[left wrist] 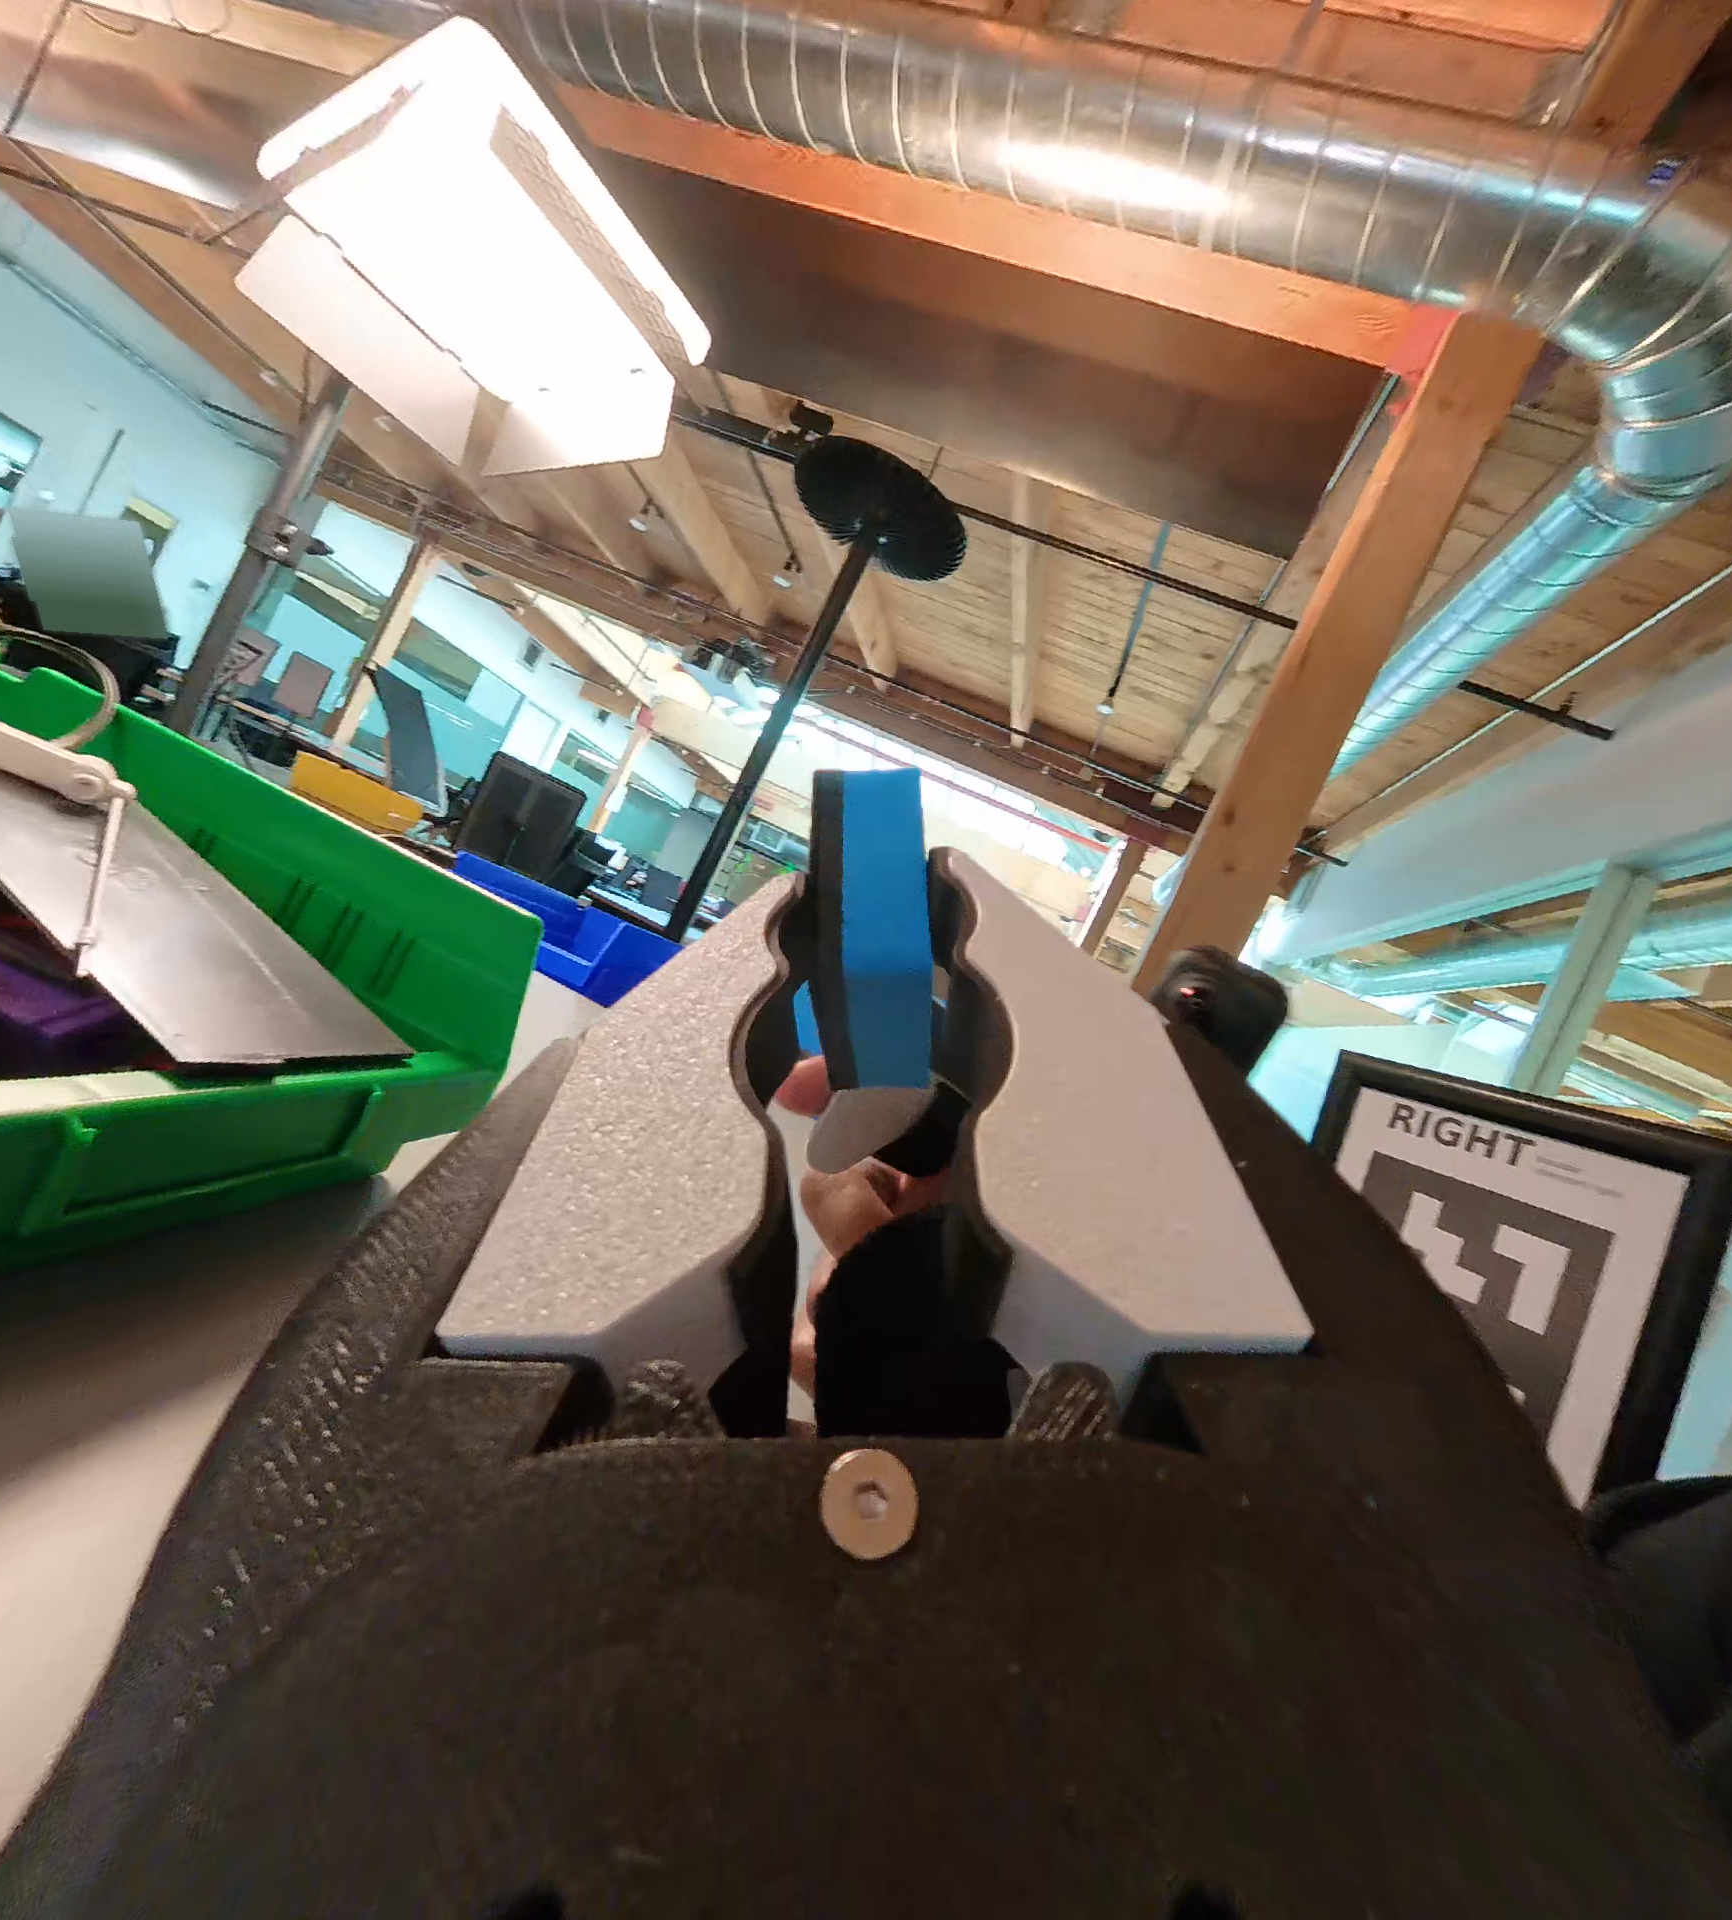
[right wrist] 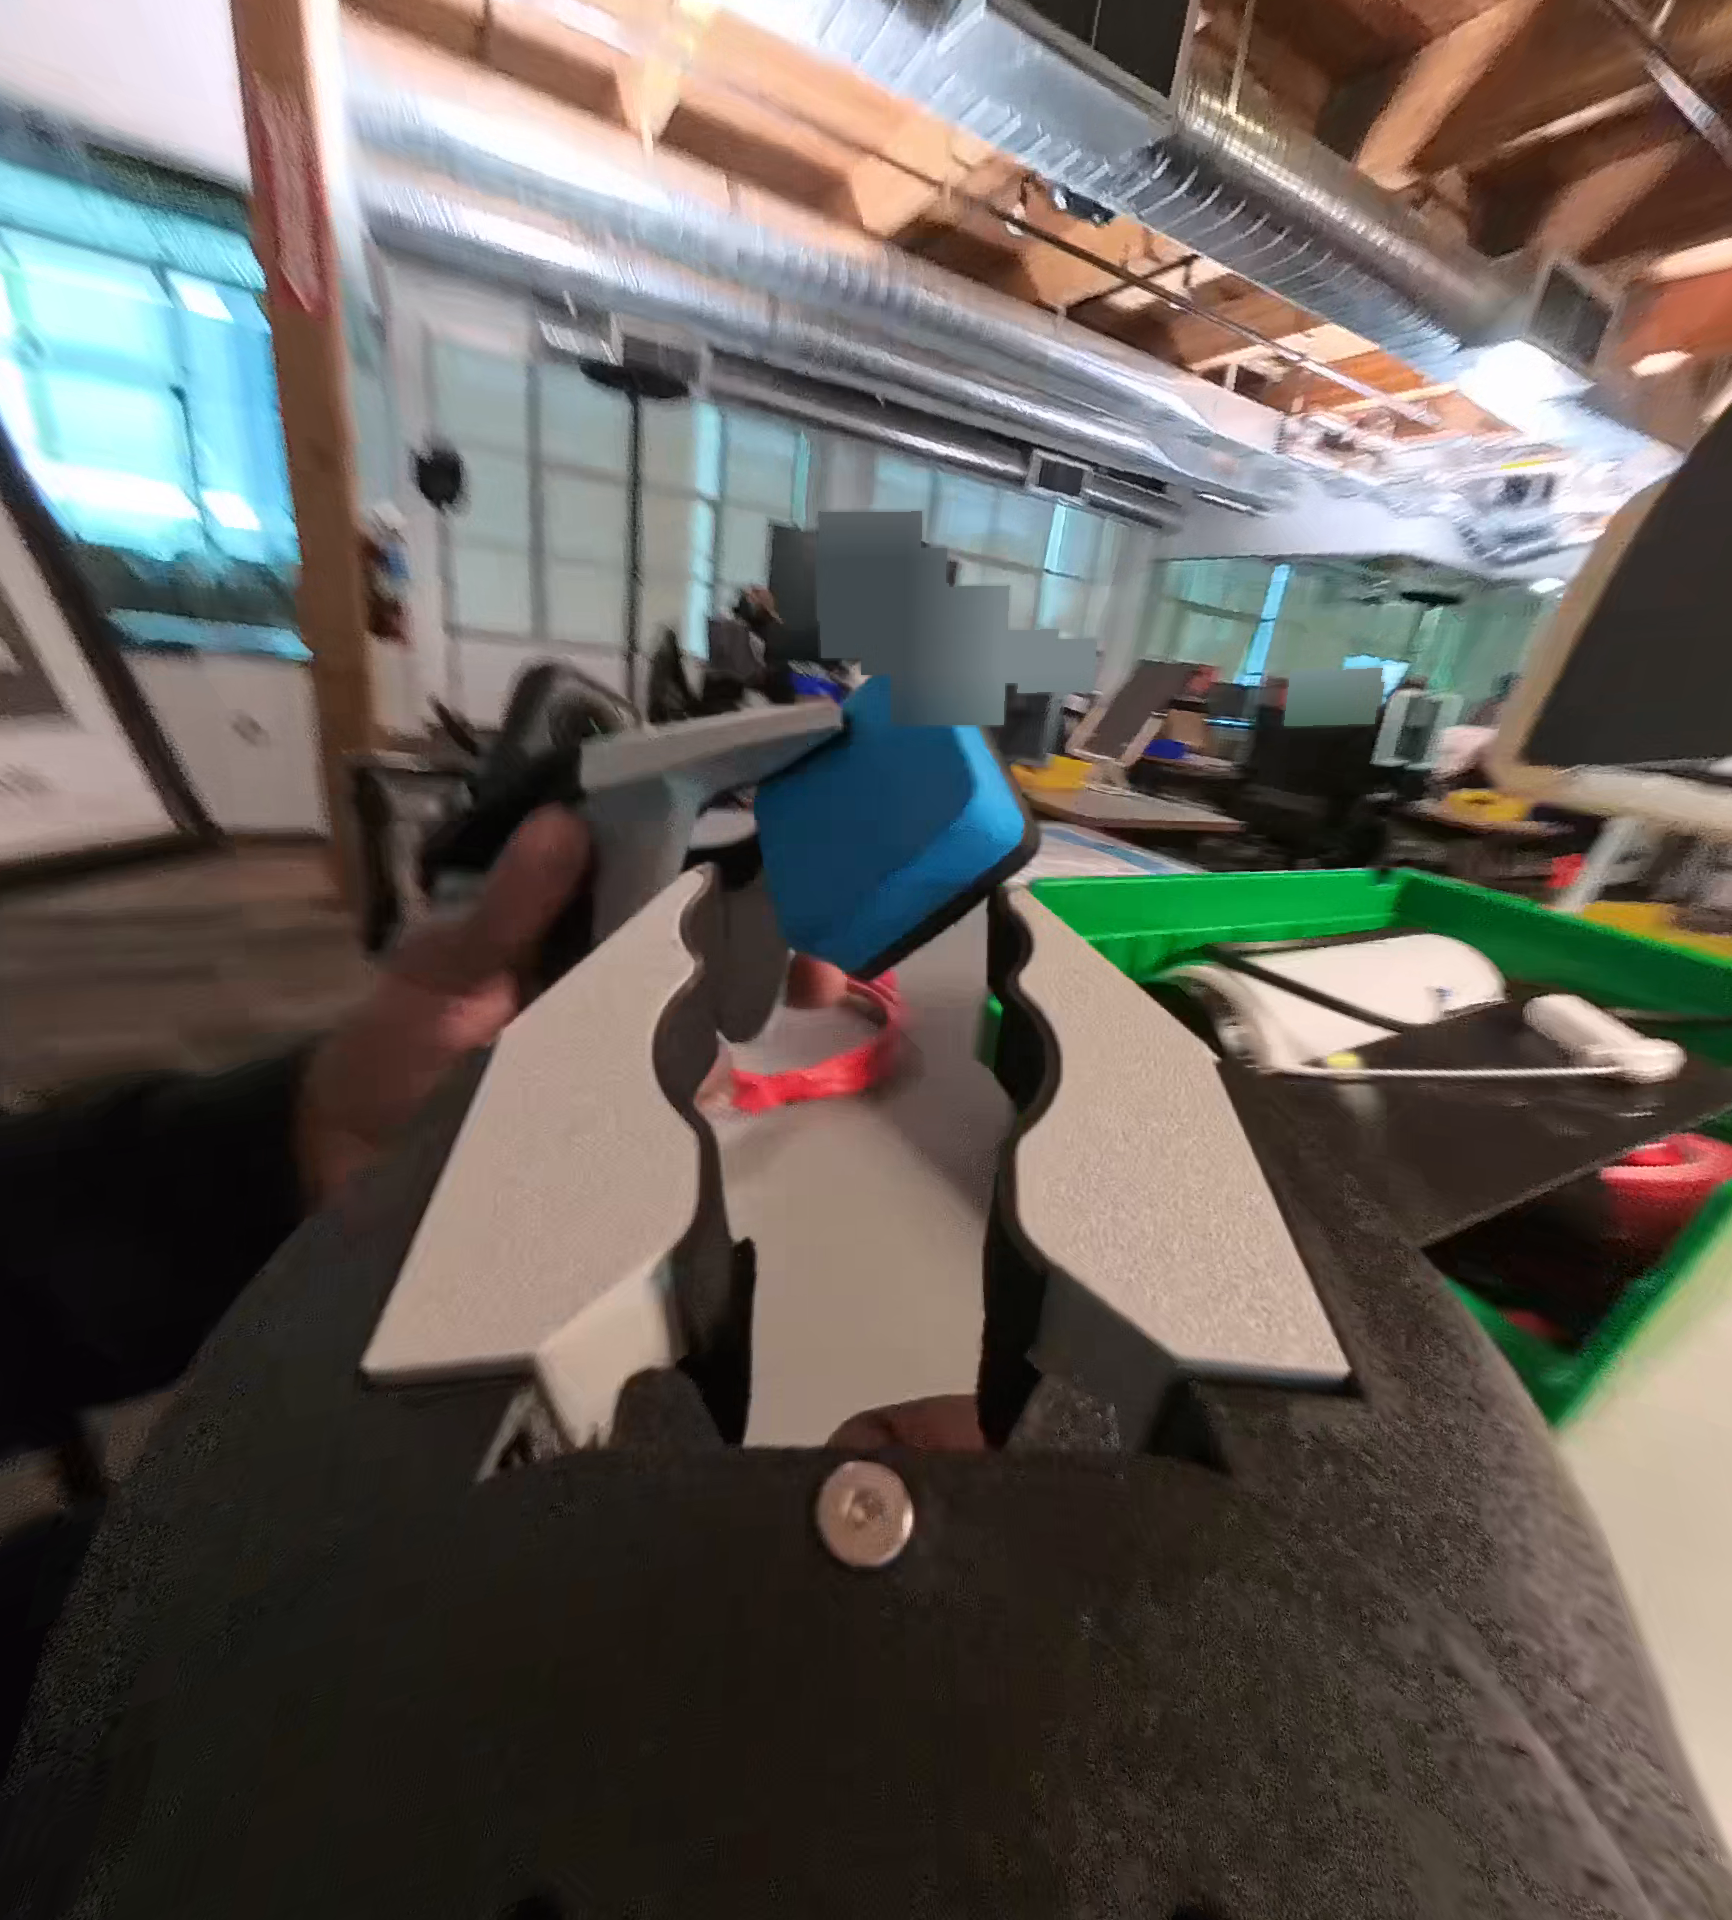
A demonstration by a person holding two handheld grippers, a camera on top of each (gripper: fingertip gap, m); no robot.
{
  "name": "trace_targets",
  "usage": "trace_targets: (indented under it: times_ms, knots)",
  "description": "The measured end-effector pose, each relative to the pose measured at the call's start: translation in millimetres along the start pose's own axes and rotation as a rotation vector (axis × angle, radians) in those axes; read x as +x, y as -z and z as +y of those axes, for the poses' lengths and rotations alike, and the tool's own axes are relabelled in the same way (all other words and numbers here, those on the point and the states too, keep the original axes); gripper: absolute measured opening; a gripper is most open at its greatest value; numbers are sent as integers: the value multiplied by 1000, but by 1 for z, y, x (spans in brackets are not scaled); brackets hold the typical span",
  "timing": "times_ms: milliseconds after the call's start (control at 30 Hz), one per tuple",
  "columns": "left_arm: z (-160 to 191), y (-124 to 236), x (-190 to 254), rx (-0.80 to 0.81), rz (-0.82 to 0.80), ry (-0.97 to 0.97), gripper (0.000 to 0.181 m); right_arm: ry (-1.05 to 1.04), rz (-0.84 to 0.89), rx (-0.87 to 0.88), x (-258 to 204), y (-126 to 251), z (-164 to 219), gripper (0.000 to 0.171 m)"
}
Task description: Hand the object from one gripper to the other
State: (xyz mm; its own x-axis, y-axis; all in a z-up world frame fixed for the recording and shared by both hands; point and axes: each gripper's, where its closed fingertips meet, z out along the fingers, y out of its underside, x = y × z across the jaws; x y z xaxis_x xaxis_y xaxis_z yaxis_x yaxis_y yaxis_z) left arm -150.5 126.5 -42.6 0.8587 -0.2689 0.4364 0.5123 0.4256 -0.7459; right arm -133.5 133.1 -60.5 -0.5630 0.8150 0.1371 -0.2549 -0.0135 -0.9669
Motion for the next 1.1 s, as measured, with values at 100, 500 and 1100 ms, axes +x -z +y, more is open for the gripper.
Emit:
trace_targets:
  times_ms: [100,500,1100]
  knots:
    - [0,0,8,2,55,6,23,-263,-87,91,4,5,-11,45]
    - [18,-8,16,-92,50,-77,32,-410,-164,82,3,8,-10,25]
    - [15,-6,10,-86,37,-51,23,-506,-199,-38,1,8,5,25]
